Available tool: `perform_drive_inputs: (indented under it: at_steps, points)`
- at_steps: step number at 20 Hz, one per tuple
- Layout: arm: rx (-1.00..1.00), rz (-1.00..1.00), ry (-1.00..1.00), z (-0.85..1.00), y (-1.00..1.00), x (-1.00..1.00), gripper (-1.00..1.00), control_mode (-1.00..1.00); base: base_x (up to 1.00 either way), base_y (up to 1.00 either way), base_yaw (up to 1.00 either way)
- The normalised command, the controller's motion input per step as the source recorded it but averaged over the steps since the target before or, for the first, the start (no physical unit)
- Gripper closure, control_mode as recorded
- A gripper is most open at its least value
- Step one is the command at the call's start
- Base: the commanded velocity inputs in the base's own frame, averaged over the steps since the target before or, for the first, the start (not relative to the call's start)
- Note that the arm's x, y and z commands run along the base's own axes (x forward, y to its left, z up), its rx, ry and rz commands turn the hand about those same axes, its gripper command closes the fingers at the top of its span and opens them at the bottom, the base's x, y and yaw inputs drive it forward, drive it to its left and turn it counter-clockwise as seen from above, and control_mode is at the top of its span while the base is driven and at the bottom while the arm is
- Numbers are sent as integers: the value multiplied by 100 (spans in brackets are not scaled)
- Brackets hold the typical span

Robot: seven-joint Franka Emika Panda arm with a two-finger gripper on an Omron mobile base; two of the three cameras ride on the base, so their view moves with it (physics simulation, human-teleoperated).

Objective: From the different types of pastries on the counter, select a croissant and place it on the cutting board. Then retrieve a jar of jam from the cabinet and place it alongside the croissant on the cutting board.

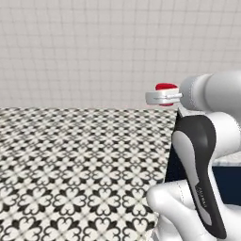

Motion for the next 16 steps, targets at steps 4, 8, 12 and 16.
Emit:
perform_drive_inputs:
  at_steps: [4,8,12,16]
  points:
    - [0,0,0,0,0,0,100,100,0,-100,-33]
    - [0,0,0,0,0,0,100,100,8,-100,-30]
    - [0,0,0,0,0,0,100,100,36,-100,-27]
    - [0,0,0,0,0,0,100,100,55,-100,-25]
